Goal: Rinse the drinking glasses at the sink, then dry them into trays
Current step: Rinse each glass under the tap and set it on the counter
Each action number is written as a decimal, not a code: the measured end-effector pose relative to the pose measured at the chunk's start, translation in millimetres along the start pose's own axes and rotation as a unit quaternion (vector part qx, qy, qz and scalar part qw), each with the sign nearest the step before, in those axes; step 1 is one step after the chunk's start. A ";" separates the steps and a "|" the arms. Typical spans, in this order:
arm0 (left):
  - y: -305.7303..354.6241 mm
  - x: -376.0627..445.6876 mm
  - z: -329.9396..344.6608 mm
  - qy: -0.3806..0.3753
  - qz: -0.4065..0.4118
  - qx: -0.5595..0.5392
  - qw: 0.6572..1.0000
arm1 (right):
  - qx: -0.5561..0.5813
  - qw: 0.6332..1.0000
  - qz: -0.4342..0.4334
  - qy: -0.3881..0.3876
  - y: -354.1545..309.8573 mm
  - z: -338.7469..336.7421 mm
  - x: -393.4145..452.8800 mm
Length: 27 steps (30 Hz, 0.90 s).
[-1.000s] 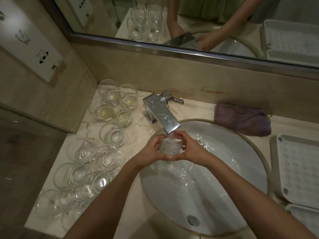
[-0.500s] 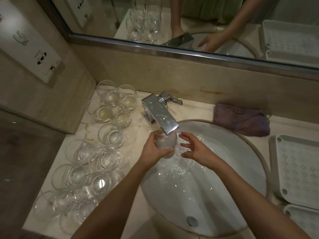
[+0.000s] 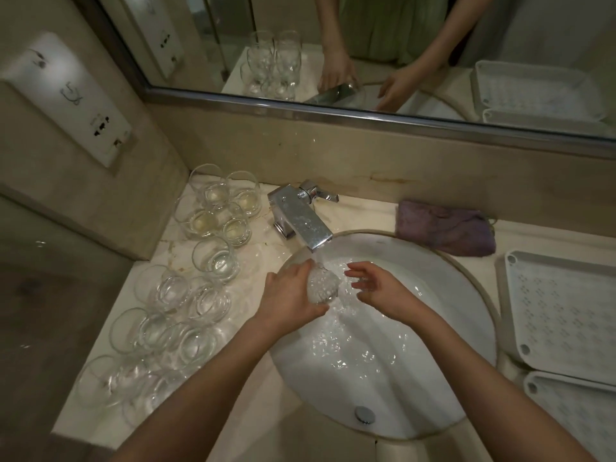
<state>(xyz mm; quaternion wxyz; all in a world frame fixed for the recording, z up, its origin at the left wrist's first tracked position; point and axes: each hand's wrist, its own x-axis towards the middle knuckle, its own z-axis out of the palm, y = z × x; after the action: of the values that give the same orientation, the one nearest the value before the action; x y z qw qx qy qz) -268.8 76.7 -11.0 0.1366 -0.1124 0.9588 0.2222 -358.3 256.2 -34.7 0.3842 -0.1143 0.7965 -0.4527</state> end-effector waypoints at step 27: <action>30.4 -59.0 -108.1 0.066 0.020 0.109 0.992 | -0.377 0.911 -0.161 0.030 -114.2 -3.1 -62.5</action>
<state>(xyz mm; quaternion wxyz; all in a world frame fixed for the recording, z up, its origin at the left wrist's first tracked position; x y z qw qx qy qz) -244.9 63.1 112.7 0.0803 -0.0919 0.9863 0.1110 -337.0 226.9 90.4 0.2101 -0.3640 0.8899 -0.1773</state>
